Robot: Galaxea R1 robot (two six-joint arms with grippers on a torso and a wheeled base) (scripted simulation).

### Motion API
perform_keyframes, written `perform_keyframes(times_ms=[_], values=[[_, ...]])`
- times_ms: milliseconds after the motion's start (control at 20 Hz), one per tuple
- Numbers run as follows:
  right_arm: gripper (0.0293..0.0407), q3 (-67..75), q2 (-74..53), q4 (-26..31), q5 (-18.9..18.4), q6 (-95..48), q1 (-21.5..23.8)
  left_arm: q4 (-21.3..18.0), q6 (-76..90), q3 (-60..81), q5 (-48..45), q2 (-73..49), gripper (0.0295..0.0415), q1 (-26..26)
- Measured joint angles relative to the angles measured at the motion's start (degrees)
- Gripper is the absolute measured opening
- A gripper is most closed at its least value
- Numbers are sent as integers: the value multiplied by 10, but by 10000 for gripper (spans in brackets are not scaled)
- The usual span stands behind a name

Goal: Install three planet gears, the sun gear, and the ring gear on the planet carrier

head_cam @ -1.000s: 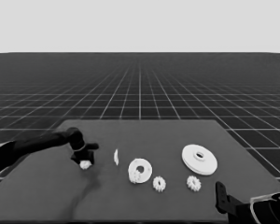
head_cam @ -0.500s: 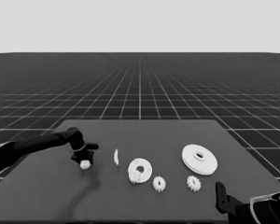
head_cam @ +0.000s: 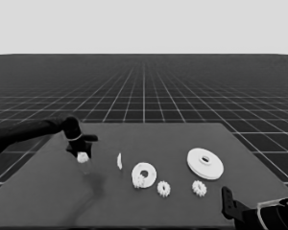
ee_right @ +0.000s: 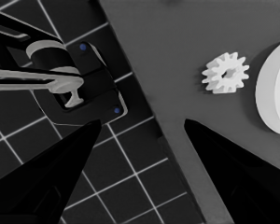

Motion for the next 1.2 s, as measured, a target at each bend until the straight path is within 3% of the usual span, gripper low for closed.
perform_keyframes(times_ms=[100, 200, 350, 600, 750, 1100, 1200], values=[[385, 0, 0, 0, 0, 0, 0, -1, 0, 0, 1, 0, 313, -1], [385, 0, 0, 0, 0, 0, 0, 21, -237, 16, 35, 193, 313, -3], [385, 0, 0, 0, 0, 0, 0, 17, -235, -129, 35, 365, 313, -4], [385, 0, 0, 0, 0, 0, 0, 15, -217, -189, 33, 407, 312, -4], [385, 0, 0, 0, 0, 0, 0, 73, -187, -243, 1, 425, 312, 63], [385, 0, 0, 0, 0, 0, 0, 86, -177, -264, -9, 432, 312, 78], [385, 0, 0, 0, 0, 0, 0, 86, -176, -264, -10, 432, 372, 78]])
